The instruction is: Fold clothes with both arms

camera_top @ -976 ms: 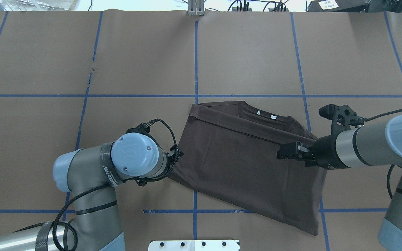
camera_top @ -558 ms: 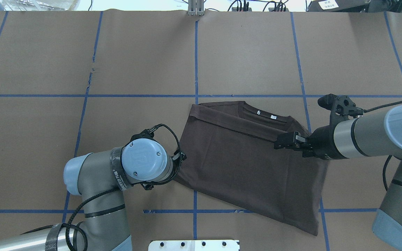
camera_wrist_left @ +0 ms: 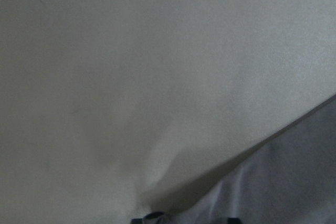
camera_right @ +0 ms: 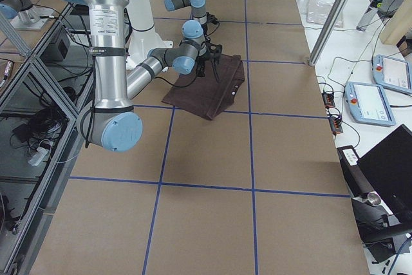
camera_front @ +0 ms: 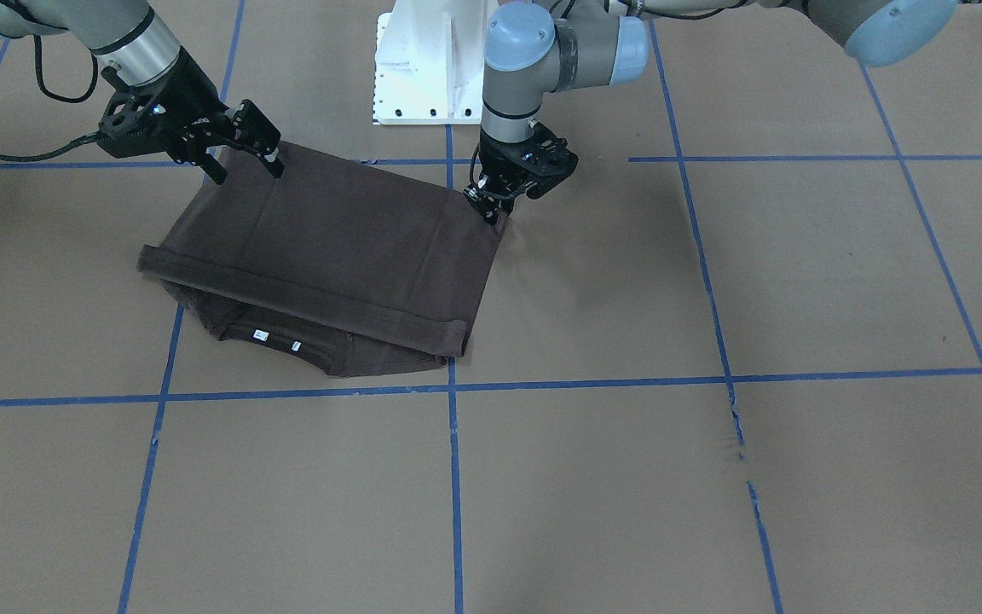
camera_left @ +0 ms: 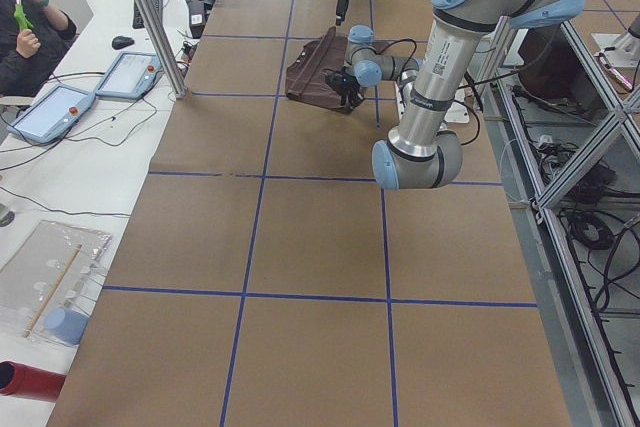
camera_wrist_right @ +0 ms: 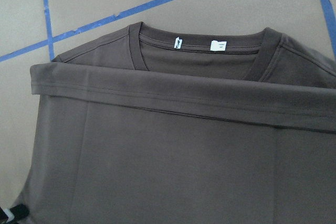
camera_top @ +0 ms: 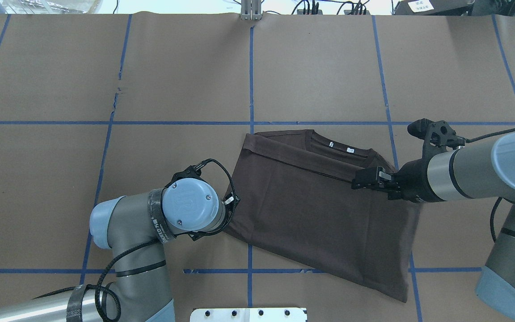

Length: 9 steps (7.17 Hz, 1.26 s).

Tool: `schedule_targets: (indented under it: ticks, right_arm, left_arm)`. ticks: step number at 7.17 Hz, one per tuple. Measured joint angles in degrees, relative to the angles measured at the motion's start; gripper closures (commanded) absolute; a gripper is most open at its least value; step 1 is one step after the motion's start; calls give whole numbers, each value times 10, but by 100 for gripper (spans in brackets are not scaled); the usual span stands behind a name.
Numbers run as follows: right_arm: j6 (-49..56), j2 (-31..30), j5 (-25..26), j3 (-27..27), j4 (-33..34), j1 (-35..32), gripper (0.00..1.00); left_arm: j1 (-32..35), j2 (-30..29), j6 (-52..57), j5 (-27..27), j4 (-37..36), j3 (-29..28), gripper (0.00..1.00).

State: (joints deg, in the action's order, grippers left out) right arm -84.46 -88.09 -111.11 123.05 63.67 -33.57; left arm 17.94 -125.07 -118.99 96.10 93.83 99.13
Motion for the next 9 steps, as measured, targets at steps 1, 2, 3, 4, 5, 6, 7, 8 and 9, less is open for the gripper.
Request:
schedule_targets:
  ticks: [1, 2, 3, 4, 5, 6, 7, 8, 9]
  right_arm:
    - [0, 0, 0, 0, 0, -1, 0]
    - [0, 0, -1, 0, 0, -1, 0]
    - [0, -1, -1, 0, 0, -2, 0]
    - [0, -1, -1, 0, 0, -2, 0]
    - [0, -1, -1, 0, 0, -2, 0]
    - [0, -1, -1, 1, 0, -3, 0]
    - [0, -1, -1, 1, 0, -3, 0]
    - [-1, 0, 0, 0, 0, -2, 0]
    - [-1, 1, 0, 0, 0, -1, 0]
  left_arm:
    - [2, 1, 4, -5, -1, 1, 100]
    - [7, 1, 9, -6, -2, 2, 100]
    - [15, 1, 15, -6, -2, 3, 100]
    - [30, 2, 20, -6, -3, 3, 100]
    - [56, 2, 37, -5, -4, 0, 100]
    - [90, 0, 68, -5, -1, -13, 100]
    - [132, -4, 108, -6, 16, -42, 100]
    - [173, -17, 154, -7, 56, -90, 100]
    - [208, -54, 198, -7, 120, -179, 100]
